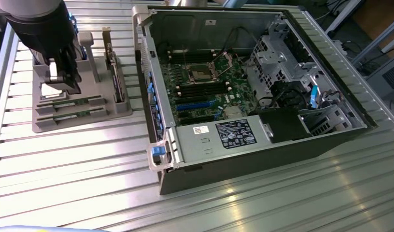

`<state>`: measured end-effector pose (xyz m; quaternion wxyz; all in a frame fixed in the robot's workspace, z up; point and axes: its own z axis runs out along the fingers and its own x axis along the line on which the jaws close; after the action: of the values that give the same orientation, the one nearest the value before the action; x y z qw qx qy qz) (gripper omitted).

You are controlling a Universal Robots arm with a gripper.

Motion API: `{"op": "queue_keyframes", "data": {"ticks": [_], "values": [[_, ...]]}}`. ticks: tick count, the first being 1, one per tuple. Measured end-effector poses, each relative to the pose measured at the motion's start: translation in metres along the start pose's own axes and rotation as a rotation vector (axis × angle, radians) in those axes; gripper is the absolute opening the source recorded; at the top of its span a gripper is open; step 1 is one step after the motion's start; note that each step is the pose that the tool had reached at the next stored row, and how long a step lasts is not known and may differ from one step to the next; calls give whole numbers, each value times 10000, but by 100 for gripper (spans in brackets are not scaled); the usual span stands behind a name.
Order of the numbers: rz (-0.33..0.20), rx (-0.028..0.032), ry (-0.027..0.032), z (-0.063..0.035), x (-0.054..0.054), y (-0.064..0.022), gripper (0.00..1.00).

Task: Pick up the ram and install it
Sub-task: 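Pick up the ram and move it above insertion slot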

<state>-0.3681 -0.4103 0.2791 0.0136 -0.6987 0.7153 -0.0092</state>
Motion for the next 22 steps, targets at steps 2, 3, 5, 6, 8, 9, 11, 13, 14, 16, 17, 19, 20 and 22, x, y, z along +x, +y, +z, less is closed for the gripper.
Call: {"op": "queue_keyframes", "data": {"ticks": [2,3,5,6,8,9,11,13,14,16,17,19,20,22], "values": [[0,1,11,9,0,0,36],[0,0,16,13,0,0,36],[-1,1,27,25,0,1,36],[-1,1,34,33,0,1,36],[-2,2,42,44,0,1,36],[-2,2,47,50,0,2,36],[-2,2,63,71,0,2,36],[-2,3,70,80,0,3,36],[-2,3,73,84,0,3,36],[-2,3,79,95,1,3,36],[-3,2,82,100,0,3,36],[-3,2,88,109,1,4,36],[-3,3,90,113,1,4,36],[-3,4,95,126,1,4,36]]}}
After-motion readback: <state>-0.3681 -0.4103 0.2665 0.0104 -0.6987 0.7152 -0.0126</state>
